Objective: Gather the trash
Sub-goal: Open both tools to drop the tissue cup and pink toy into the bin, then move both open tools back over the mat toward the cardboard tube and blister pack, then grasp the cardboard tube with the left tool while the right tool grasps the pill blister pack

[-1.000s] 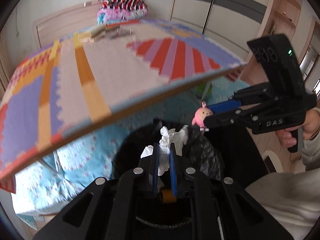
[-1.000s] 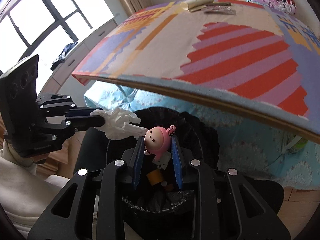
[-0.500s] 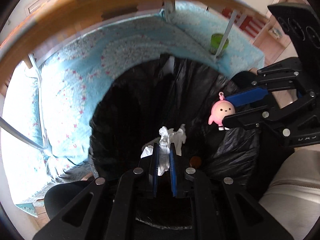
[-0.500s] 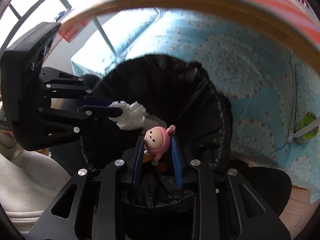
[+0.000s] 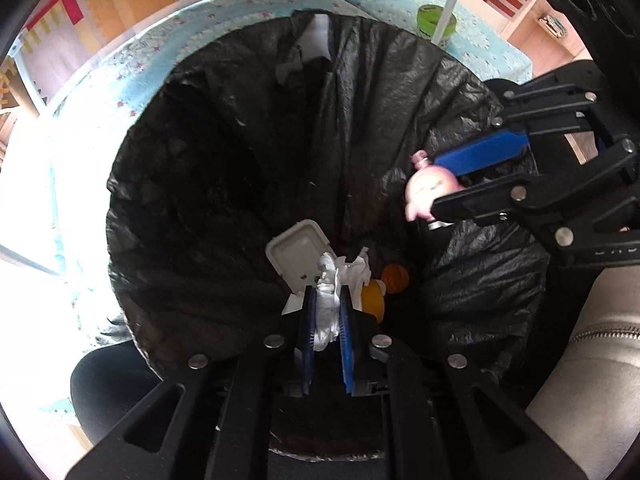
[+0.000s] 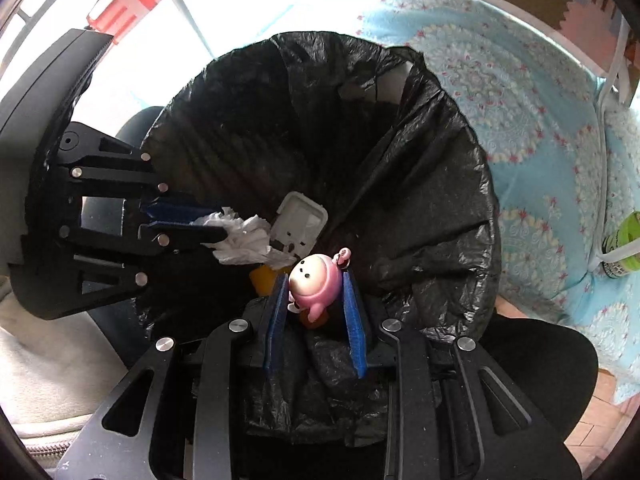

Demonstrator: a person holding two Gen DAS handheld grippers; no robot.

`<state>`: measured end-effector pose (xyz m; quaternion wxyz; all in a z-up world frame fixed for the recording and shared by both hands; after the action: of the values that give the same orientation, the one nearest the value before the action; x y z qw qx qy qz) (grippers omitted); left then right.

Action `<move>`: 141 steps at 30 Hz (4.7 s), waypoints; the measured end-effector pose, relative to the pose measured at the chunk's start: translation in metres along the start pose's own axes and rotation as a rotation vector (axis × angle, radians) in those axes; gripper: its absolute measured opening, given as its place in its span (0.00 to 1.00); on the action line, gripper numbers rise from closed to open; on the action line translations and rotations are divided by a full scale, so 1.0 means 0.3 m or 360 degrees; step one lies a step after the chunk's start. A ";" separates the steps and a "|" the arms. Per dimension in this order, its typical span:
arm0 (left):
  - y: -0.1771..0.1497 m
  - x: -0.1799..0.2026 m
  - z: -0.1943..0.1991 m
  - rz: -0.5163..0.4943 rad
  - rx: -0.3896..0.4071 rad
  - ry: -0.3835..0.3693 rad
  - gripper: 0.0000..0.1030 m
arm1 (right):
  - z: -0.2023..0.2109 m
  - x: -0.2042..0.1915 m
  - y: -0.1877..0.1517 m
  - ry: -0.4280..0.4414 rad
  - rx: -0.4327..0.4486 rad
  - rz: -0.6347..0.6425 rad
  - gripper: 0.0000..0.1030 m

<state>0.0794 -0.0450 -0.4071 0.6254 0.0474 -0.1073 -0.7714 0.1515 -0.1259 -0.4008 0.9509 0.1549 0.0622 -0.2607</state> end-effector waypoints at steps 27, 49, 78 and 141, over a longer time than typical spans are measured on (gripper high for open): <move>0.080 0.023 0.289 0.0056 0.0328 0.0030 0.52 | 0.192 0.004 0.050 -0.0014 0.0246 -0.0011 0.34; 0.265 -0.081 0.693 0.0010 0.0772 0.0158 0.52 | 0.529 -0.040 0.189 0.0007 0.0626 0.0061 0.44; 0.638 -0.592 0.860 0.0173 0.0928 0.0276 0.61 | 0.694 0.138 0.626 -0.0182 0.0898 0.0453 0.71; 1.061 -1.045 0.591 0.0305 0.0796 0.0212 0.56 | 0.528 0.372 1.135 0.0082 0.0601 0.0644 0.54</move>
<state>0.4133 0.2175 -0.1824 0.6702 0.2404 -0.2571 -0.6534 0.4284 0.0469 -0.1842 0.9360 0.3453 0.0043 -0.0685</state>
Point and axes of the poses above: each gripper's, at about its wrist camera, not at the fingertips, and z roughly against the way its jaws point, x to its right, y to its top, the point moved 10 cm from there along -z, roughly the way its jaws point, and after that the axes turned 9 degrees about -z, right-handed, at the moved point
